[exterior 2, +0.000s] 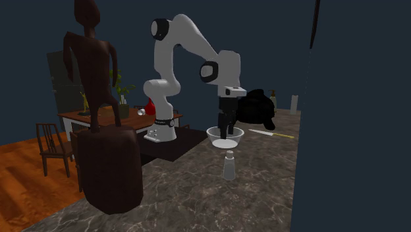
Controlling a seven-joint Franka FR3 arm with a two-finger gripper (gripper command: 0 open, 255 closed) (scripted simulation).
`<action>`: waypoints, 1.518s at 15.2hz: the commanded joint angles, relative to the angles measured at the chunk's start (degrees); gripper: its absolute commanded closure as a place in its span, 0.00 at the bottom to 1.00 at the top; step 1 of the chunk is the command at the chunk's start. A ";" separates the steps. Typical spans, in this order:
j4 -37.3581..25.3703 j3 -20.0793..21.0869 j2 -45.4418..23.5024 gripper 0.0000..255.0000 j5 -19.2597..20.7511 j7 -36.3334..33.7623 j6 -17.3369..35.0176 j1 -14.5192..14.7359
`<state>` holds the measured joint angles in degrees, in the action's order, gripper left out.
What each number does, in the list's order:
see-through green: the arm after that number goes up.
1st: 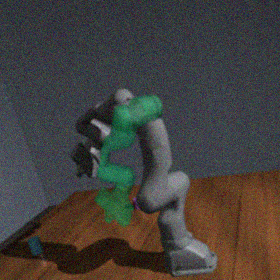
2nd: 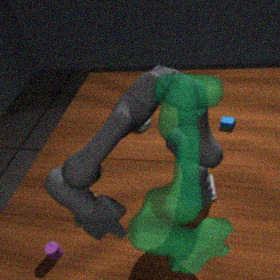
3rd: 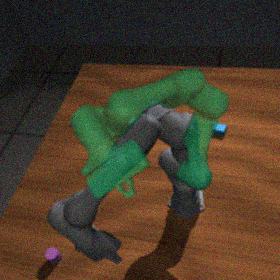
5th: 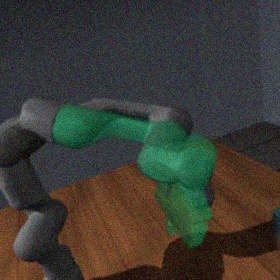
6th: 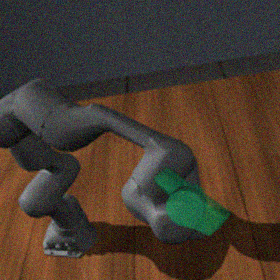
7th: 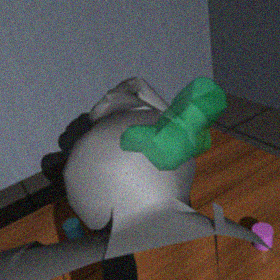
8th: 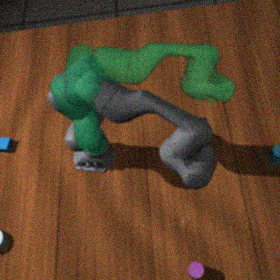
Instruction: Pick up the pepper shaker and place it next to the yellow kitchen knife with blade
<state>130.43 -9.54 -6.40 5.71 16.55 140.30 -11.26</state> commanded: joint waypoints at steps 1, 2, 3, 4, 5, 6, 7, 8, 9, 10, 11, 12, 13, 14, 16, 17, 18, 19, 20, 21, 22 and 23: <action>-3.62 -0.42 -4.64 0.00 -0.74 1.07 1.60 -0.79; -5.17 -0.57 -6.69 0.00 -1.10 1.55 2.36 -1.22; -6.78 -0.68 -8.73 0.00 -1.47 2.03 3.05 -1.69; -7.21 -0.68 -9.26 0.00 -1.56 2.14 3.22 -1.84; -7.19 -0.63 -9.88 0.00 -1.66 2.21 3.85 -1.93; -7.19 -0.59 -10.52 0.00 -1.77 2.29 4.49 -2.02; -7.20 -0.55 -11.16 0.00 -1.88 2.36 5.12 -2.11; -7.23 -0.51 -11.81 0.00 -1.99 2.44 5.74 -2.20; -7.27 -0.46 -12.46 0.00 -2.10 2.51 6.35 -2.30; -7.32 -0.42 -13.12 0.00 -2.21 2.59 6.97 -2.39; -7.42 -0.33 -14.18 0.00 -2.39 2.71 7.92 -2.55; -7.41 -0.33 -14.17 0.00 -2.39 2.71 7.92 -2.55; -7.42 -0.33 -14.18 0.00 -2.39 2.71 7.92 -2.55; -7.42 -0.33 -14.18 0.00 -2.39 2.71 7.92 -2.55; -7.42 -0.33 -14.18 0.00 -2.39 2.71 7.92 -2.55; -7.42 -0.33 -14.18 0.00 -2.39 2.71 7.92 -2.55; -7.42 -0.33 -14.18 0.00 -2.39 2.71 7.92 -2.55; -7.42 -0.33 -14.17 0.00 -2.39 2.71 7.91 -2.55; -7.42 -0.33 -14.17 1.00 -2.39 2.71 7.91 -2.55; -7.42 -0.33 -14.17 1.00 -2.39 2.71 7.91 -2.55; -7.42 -0.33 -14.17 1.00 -2.39 2.71 7.91 -2.55; -7.42 -0.33 -14.17 1.00 -2.39 2.71 7.91 -2.55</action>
<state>122.99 -9.85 -20.55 3.31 19.26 148.21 -13.79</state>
